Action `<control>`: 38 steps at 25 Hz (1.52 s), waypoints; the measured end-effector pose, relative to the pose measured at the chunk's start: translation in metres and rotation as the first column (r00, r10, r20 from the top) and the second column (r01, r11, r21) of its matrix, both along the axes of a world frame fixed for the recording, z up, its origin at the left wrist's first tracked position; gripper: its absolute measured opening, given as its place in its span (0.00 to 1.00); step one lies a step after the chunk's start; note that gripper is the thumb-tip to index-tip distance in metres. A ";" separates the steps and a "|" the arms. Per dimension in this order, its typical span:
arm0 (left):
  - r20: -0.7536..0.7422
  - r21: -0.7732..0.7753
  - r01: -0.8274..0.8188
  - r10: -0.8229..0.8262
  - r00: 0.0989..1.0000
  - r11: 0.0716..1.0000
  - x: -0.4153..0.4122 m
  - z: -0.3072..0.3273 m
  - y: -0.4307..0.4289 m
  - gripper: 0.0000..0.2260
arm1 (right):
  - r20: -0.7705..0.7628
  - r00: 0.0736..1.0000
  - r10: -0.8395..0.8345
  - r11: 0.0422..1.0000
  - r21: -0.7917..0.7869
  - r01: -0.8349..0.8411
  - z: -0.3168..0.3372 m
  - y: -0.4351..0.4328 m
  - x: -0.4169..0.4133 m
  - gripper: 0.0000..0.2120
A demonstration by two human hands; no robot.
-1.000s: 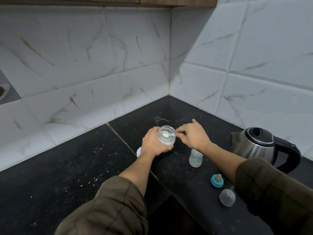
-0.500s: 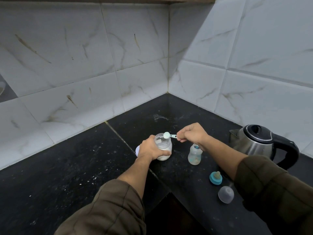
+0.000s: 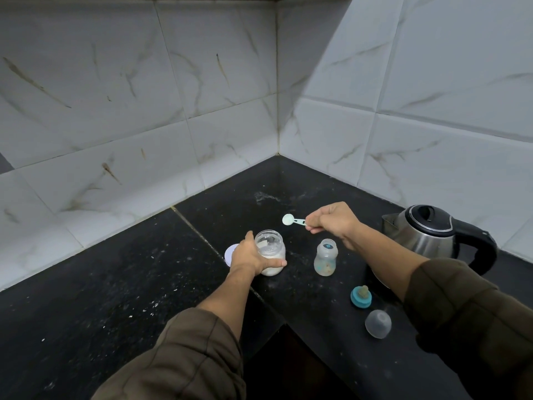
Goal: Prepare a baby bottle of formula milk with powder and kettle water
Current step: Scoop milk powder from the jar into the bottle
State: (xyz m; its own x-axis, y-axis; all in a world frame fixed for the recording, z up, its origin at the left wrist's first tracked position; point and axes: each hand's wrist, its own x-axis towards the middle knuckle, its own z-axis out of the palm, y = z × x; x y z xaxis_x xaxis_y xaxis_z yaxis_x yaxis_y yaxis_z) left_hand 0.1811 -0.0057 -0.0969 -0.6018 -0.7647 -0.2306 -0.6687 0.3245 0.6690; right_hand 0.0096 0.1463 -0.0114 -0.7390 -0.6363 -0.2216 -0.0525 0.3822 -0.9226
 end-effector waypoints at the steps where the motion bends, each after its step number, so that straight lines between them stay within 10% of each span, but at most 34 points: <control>1: -0.003 -0.018 -0.010 0.010 1.000 1.000 0.000 0.004 0.002 0.65 | -0.009 1.000 -0.013 1.000 0.001 0.013 0.000 0.002 -0.004 0.03; 8: -0.208 -0.229 0.097 -0.146 0.967 0.969 -0.031 0.034 0.026 0.66 | -0.058 0.984 -0.167 0.986 0.009 0.168 0.004 0.026 -0.025 0.05; 17: -0.077 -0.019 0.270 -0.270 0.960 0.963 -0.082 0.009 0.077 0.64 | -0.036 0.955 -0.296 0.953 0.058 0.297 -0.014 0.068 -0.039 0.06; 29: 0.015 0.004 0.274 -0.274 0.962 0.962 -0.102 -0.006 0.093 0.26 | -0.317 0.935 -0.158 0.953 0.199 0.228 -0.028 0.089 -0.028 0.09; 34: -0.010 -0.100 0.264 -0.266 0.964 0.959 -0.098 0.011 0.089 0.22 | -0.606 0.795 0.027 0.950 0.262 0.167 -0.022 0.091 -0.023 0.04; 38: -0.040 -0.169 0.263 -0.273 0.961 0.950 -0.097 0.031 0.084 0.23 | -0.832 0.460 0.312 0.903 0.409 0.128 -0.014 0.093 -0.016 0.08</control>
